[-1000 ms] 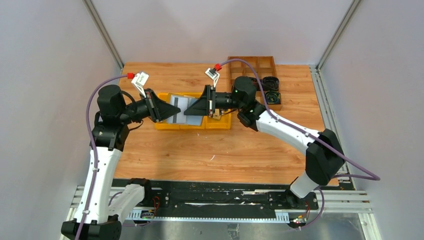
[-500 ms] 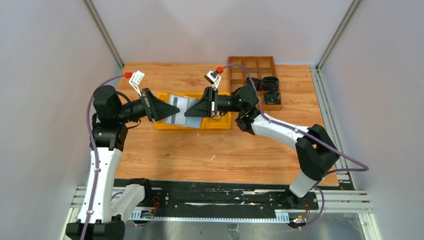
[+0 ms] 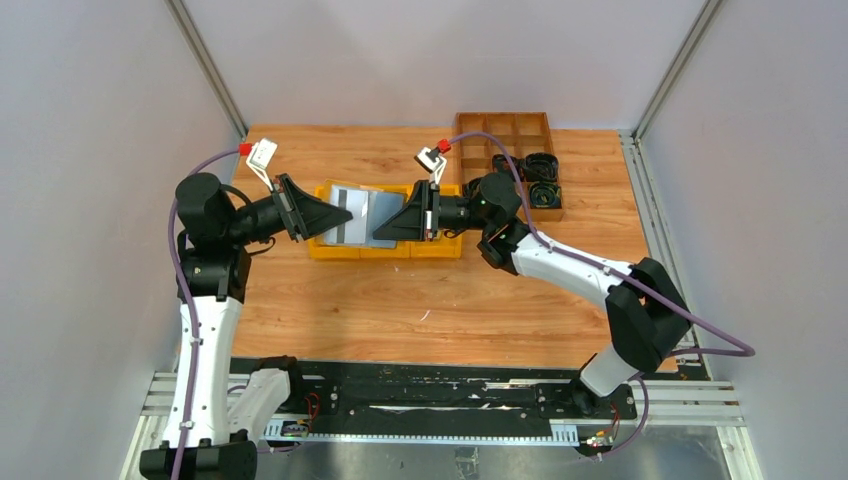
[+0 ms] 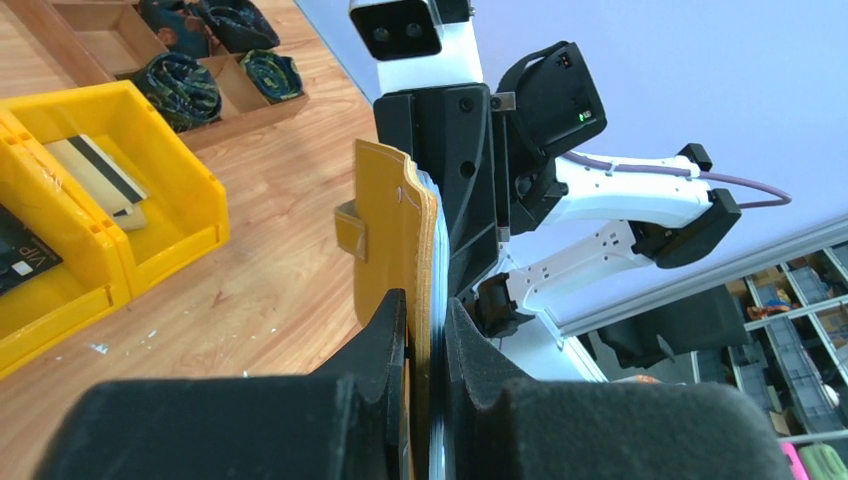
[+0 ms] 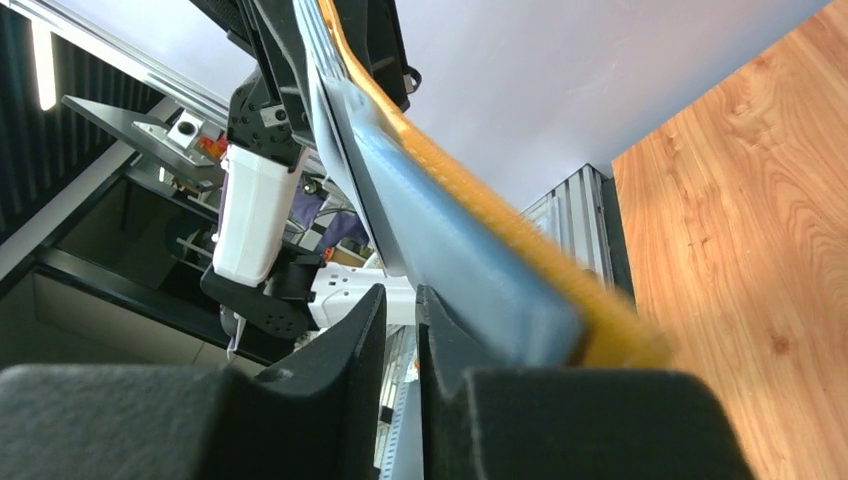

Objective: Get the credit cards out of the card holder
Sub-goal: Remove the credit card from the card holder.

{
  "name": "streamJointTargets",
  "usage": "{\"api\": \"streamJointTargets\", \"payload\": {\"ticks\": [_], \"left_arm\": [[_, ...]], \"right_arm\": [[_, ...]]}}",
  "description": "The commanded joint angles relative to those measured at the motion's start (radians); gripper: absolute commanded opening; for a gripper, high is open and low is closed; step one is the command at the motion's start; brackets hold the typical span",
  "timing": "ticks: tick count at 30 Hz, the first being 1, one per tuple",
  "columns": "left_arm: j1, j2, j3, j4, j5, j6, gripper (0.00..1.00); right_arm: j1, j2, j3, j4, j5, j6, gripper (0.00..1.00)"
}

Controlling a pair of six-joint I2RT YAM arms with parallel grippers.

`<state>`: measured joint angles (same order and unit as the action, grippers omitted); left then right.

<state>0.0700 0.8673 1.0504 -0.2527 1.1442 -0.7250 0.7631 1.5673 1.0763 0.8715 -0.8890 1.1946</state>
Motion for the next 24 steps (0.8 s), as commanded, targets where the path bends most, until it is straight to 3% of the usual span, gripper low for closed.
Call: {"api": "streamJointTargets", "payload": {"ticks": [1, 6, 17, 20, 24], "left_arm": [[0.004, -0.036, -0.033, 0.062, 0.006, -0.036, 0.12], [0.004, -0.046, -0.043, 0.075, -0.002, -0.047, 0.12], [0.004, -0.057, -0.055, 0.108, -0.019, -0.075, 0.12], [0.004, -0.064, -0.064, 0.120, -0.025, -0.086, 0.14], [0.004, -0.071, -0.081, 0.140, -0.023, -0.106, 0.19]], "right_arm": [[0.016, -0.026, 0.035, -0.022, 0.006, -0.059, 0.27], [0.024, 0.002, 0.071, -0.024, 0.006, -0.050, 0.35], [0.057, 0.076, 0.130, 0.038, -0.010, -0.006, 0.40], [0.063, 0.089, 0.137, 0.063, -0.011, 0.015, 0.38], [0.067, 0.104, 0.147, 0.092, -0.012, 0.043, 0.24]]}}
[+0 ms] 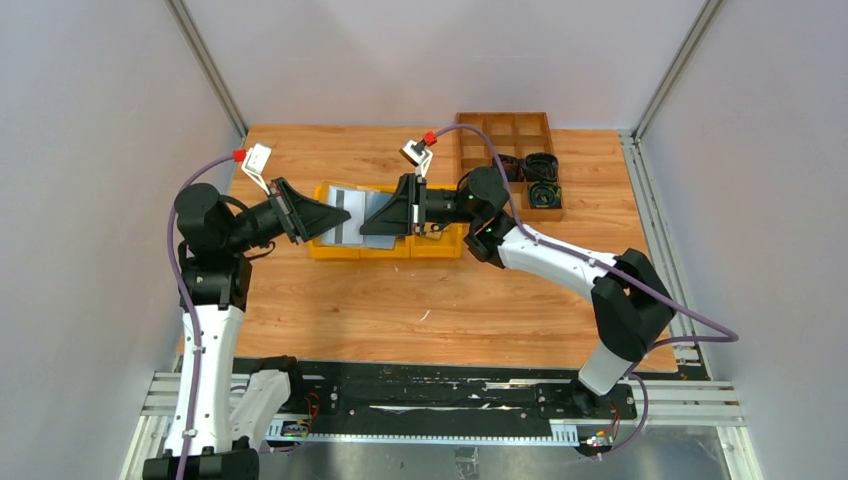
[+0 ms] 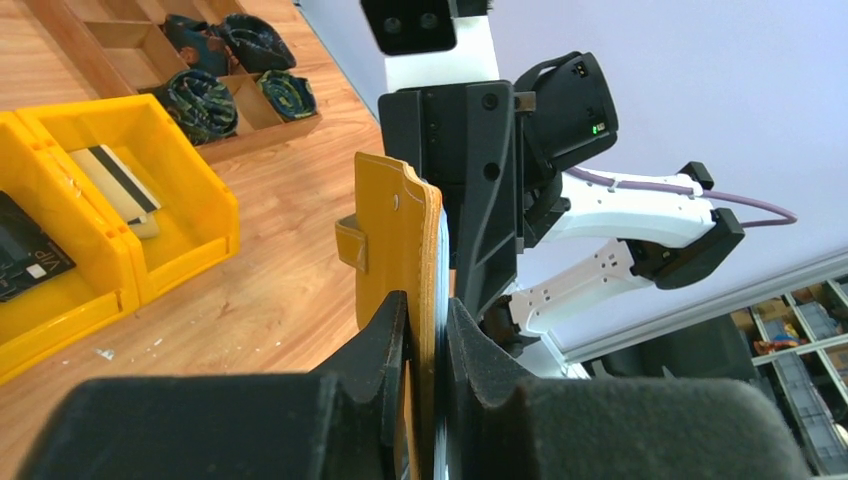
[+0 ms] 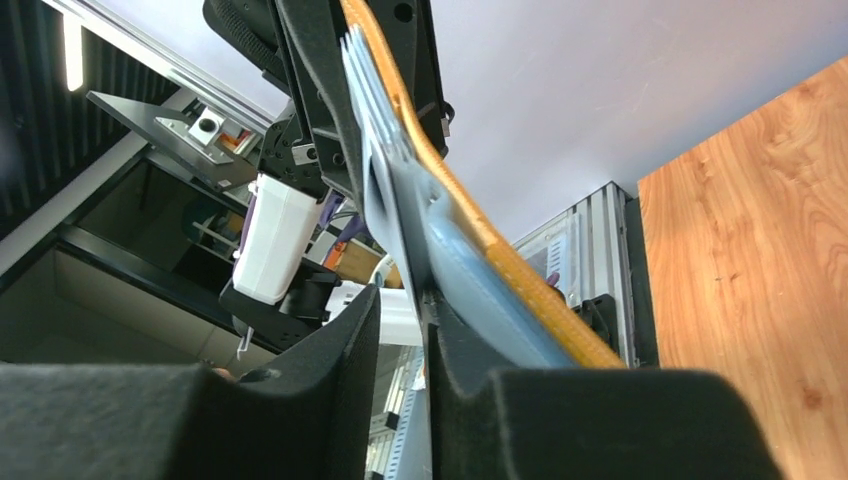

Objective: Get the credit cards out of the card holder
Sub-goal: Remove the credit card from the card holder.

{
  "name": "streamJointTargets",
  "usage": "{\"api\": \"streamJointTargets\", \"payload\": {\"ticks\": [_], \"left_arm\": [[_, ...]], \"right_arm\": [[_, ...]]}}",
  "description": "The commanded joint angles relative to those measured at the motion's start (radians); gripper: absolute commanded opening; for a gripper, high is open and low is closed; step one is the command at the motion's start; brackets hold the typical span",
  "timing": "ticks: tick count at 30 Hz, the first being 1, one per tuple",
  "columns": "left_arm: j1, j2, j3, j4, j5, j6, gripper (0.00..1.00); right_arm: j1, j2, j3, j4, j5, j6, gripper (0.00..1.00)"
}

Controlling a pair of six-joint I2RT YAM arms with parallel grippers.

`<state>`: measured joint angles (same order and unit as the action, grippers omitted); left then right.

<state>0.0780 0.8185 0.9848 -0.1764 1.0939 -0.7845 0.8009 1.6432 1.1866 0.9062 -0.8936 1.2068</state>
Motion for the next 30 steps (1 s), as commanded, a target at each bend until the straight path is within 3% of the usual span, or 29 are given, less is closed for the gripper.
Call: {"api": "streamJointTargets", "payload": {"ticks": [1, 4, 5, 6, 8, 11, 17, 24, 30], "left_arm": [[-0.004, -0.022, -0.017, 0.064, 0.027, -0.046, 0.20], [-0.004, -0.025, -0.023, 0.069, 0.020, -0.041, 0.21], [-0.004, -0.027, -0.026, 0.069, 0.013, -0.037, 0.22], [-0.004, -0.032, -0.030, 0.067, 0.001, -0.032, 0.23], [-0.004, -0.043, -0.035, 0.062, -0.029, -0.014, 0.23], [-0.004, -0.066, -0.036, 0.045, -0.068, 0.025, 0.23], [-0.004, -0.067, -0.033, 0.038, -0.055, 0.021, 0.26], [-0.004, -0.054, -0.027, 0.065, -0.015, -0.034, 0.40], [-0.004, -0.048, -0.031, 0.131, 0.007, -0.093, 0.28]], "right_arm": [[0.029, 0.031, 0.037, 0.060, -0.005, 0.035, 0.20], [0.029, 0.038, 0.038, 0.049, 0.005, 0.042, 0.15], [0.029, 0.039, 0.039, 0.043, 0.011, 0.042, 0.19], [0.029, 0.041, 0.040, 0.018, 0.016, 0.038, 0.29], [0.030, 0.039, 0.041, -0.031, 0.032, 0.010, 0.33], [0.033, 0.025, 0.038, -0.078, 0.062, -0.024, 0.25], [0.032, 0.033, 0.027, 0.005, 0.057, 0.032, 0.01], [0.007, 0.019, -0.045, 0.068, 0.063, 0.068, 0.00], [-0.012, -0.004, -0.111, 0.100, 0.053, 0.072, 0.00]]}}
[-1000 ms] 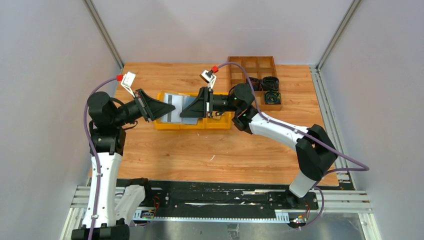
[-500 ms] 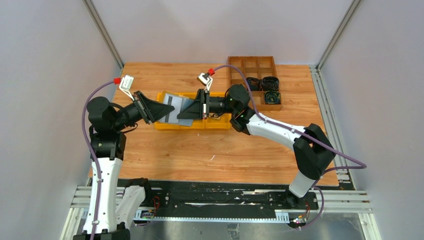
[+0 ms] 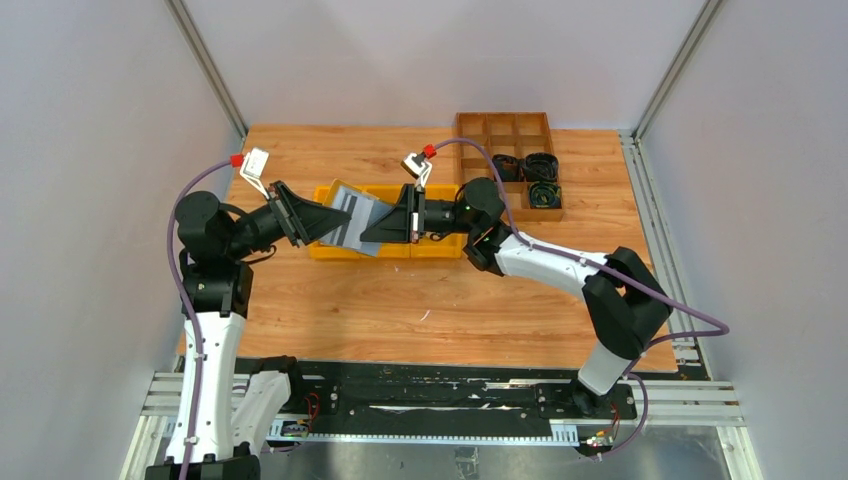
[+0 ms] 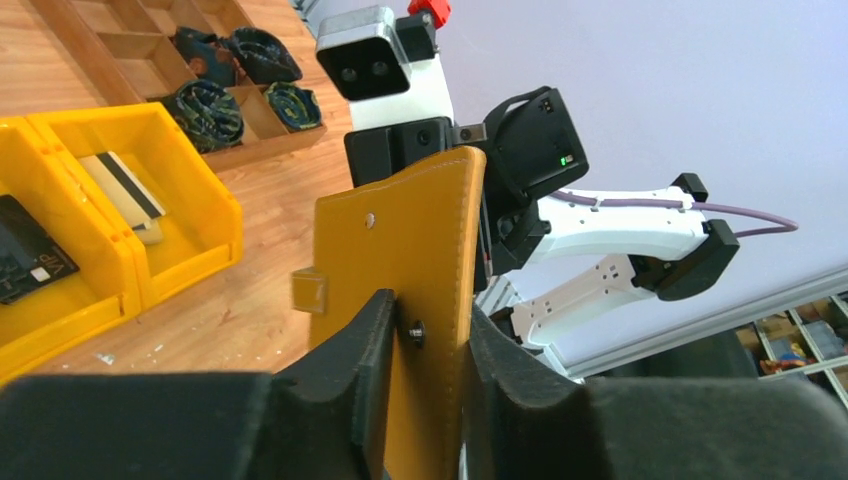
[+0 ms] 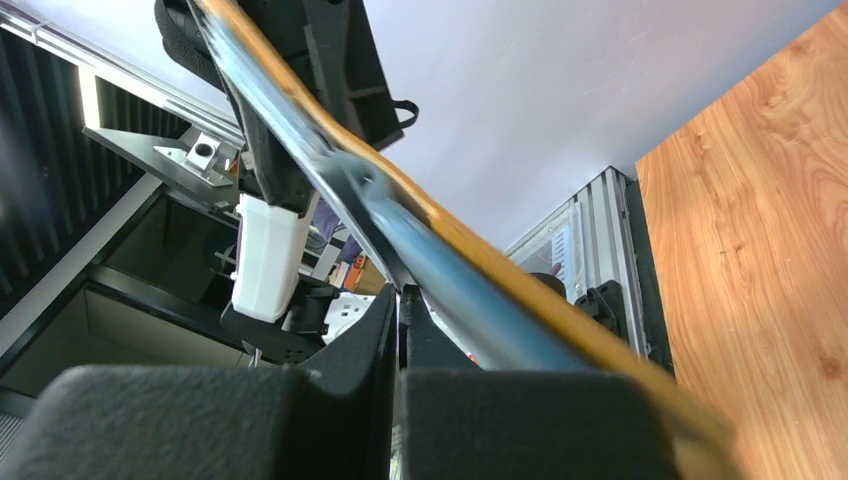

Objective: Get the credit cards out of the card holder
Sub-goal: Remove the credit card from the card holder.

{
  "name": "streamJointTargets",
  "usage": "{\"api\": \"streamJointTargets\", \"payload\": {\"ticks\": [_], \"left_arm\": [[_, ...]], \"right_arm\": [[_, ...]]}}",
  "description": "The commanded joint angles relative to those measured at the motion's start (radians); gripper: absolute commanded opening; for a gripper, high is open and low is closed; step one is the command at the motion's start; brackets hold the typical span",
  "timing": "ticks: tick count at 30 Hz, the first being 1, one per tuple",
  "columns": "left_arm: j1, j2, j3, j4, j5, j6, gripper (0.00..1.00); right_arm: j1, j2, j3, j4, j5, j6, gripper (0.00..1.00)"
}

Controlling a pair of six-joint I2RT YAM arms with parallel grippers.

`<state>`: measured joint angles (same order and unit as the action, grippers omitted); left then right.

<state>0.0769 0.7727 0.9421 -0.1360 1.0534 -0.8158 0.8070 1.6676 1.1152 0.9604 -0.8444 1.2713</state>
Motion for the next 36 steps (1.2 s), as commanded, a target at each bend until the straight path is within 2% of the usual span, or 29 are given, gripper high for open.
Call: {"api": "streamJointTargets", "payload": {"ticks": [1, 7, 12, 16, 20, 24, 27, 29, 34, 36], "left_arm": [[-0.003, -0.003, 0.011, 0.105, 0.049, -0.074, 0.26], [-0.003, -0.003, 0.008, 0.131, 0.043, -0.100, 0.18], [-0.003, -0.009, 0.016, 0.091, -0.001, -0.064, 0.01], [-0.003, -0.010, 0.036, 0.009, -0.054, -0.002, 0.00], [-0.002, -0.012, 0.038, 0.023, -0.047, -0.033, 0.00], [-0.003, -0.011, 0.036, 0.069, -0.025, -0.089, 0.00], [-0.003, -0.012, 0.029, 0.096, -0.017, -0.115, 0.00], [-0.003, -0.012, 0.029, 0.098, -0.013, -0.114, 0.00], [-0.002, -0.005, 0.052, 0.062, -0.018, -0.062, 0.00], [0.001, -0.002, 0.082, 0.013, -0.035, -0.004, 0.00]], "right_arm": [[-0.020, -0.032, -0.048, 0.043, 0.001, 0.003, 0.00], [-0.028, -0.052, -0.092, 0.055, 0.001, 0.000, 0.00], [-0.024, -0.063, -0.092, 0.107, -0.004, 0.025, 0.00], [-0.012, -0.067, -0.058, 0.142, 0.004, 0.053, 0.20], [-0.009, -0.050, -0.043, 0.193, 0.025, 0.099, 0.39], [-0.009, -0.023, -0.039, 0.237, 0.041, 0.139, 0.44], [-0.009, -0.004, -0.024, 0.271, 0.051, 0.166, 0.38], [-0.009, 0.006, -0.010, 0.290, 0.051, 0.187, 0.26], [-0.013, -0.007, -0.021, 0.304, 0.035, 0.197, 0.01], [-0.018, -0.026, -0.044, 0.275, 0.029, 0.177, 0.00]]}}
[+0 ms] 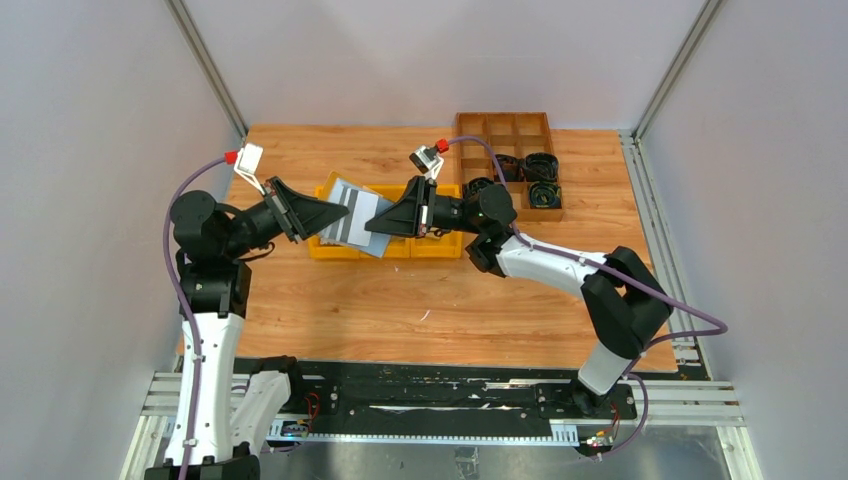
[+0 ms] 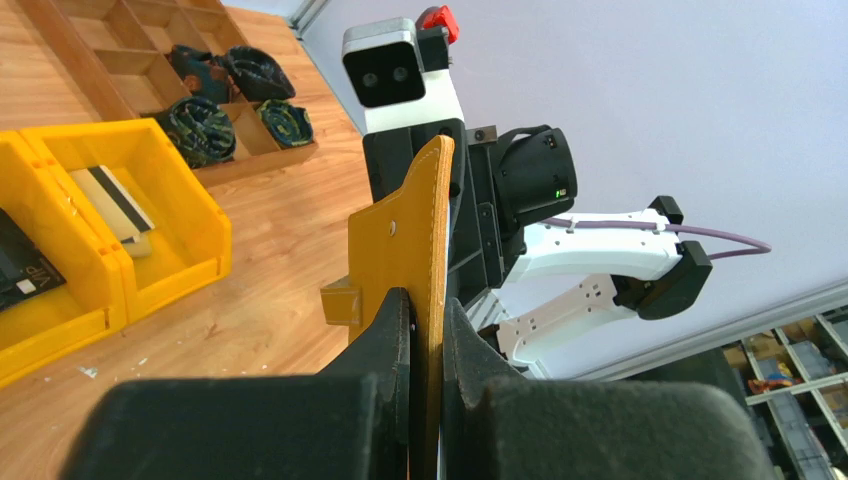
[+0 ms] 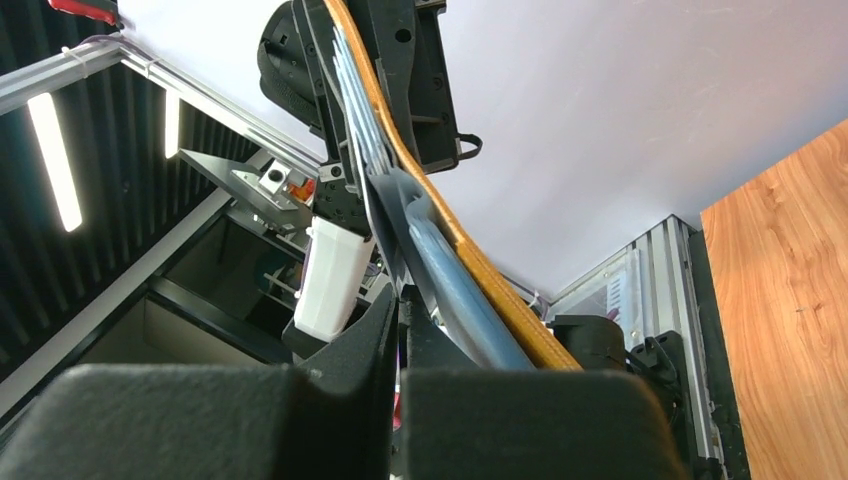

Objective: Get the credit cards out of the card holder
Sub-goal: Remove the credit card from the card holder.

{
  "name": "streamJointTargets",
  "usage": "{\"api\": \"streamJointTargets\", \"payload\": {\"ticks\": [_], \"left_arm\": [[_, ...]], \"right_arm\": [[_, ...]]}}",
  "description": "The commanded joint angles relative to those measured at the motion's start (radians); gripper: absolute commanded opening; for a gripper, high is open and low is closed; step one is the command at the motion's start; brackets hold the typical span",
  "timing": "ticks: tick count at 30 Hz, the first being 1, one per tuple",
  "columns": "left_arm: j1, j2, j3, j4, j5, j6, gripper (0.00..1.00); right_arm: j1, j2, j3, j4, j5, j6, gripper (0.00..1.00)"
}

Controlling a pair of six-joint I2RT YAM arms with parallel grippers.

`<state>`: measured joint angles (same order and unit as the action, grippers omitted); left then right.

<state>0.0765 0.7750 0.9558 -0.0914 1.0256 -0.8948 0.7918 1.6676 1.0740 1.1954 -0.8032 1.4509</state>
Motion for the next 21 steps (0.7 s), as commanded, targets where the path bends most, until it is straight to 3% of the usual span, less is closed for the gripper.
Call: {"api": "streamJointTargets", "payload": {"ticks": [1, 8, 16, 21], "left_arm": [[0.003, 0.000, 0.086, -0.060, -0.019, 0.119, 0.00], [0.006, 0.006, 0.212, -0.251, -0.149, 0.345, 0.00], [0.006, 0.001, 0.286, -0.340, -0.273, 0.497, 0.00], [0.006, 0.000, 0.330, -0.389, -0.443, 0.615, 0.00]], "right_arm": [[-0.008, -0.035, -0.022, 0.031, -0.014, -0.014, 0.00], [-0.039, -0.077, -0.090, 0.000, -0.010, -0.048, 0.00], [-0.078, -0.114, -0.128, -0.021, -0.026, -0.063, 0.00], [-0.102, -0.127, -0.116, -0.205, -0.047, -0.198, 0.00]]}}
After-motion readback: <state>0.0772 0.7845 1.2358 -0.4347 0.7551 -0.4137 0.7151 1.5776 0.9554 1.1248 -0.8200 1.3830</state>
